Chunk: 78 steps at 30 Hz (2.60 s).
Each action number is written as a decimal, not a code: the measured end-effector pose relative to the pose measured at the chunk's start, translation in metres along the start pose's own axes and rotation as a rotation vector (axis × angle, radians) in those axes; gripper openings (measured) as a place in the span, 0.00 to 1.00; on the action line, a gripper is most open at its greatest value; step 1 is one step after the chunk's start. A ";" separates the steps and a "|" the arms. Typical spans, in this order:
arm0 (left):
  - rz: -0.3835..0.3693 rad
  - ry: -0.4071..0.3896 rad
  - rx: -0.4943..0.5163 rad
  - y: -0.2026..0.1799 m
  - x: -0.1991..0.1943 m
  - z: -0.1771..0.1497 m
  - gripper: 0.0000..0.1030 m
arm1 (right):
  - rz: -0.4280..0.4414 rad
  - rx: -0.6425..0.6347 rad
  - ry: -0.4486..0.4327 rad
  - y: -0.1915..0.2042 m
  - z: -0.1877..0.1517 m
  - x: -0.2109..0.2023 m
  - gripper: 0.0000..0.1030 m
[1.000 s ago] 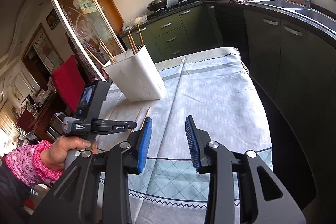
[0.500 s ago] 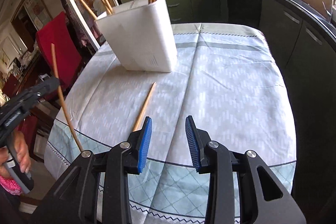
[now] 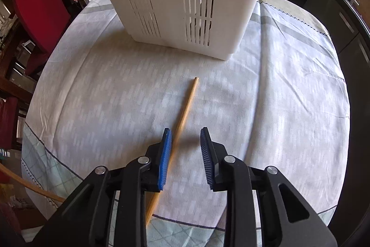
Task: Organize utensils
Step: 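Lower both tools and grasp the last wooden chopsticks from the table, then lift both chopsticks over the white holder and release them inside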
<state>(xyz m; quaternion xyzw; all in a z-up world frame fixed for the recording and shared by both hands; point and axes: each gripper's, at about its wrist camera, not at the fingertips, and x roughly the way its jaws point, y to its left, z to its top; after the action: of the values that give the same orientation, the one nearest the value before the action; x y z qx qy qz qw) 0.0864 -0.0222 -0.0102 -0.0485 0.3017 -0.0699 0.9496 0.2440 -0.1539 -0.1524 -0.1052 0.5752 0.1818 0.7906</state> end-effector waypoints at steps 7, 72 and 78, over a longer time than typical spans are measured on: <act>0.016 -0.011 0.020 -0.003 0.001 -0.002 0.05 | -0.020 -0.024 -0.005 0.014 0.006 0.006 0.18; 0.002 -0.070 0.050 -0.008 -0.027 0.034 0.05 | 0.203 -0.013 -0.588 -0.012 -0.065 -0.234 0.07; -0.021 -0.141 0.075 -0.020 -0.043 0.082 0.05 | 0.205 -0.026 -0.671 -0.017 -0.038 -0.277 0.07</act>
<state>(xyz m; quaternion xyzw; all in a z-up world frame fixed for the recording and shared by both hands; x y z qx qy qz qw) 0.0970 -0.0306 0.0835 -0.0208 0.2307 -0.0878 0.9688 0.1426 -0.2300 0.0980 0.0085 0.2886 0.2918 0.9119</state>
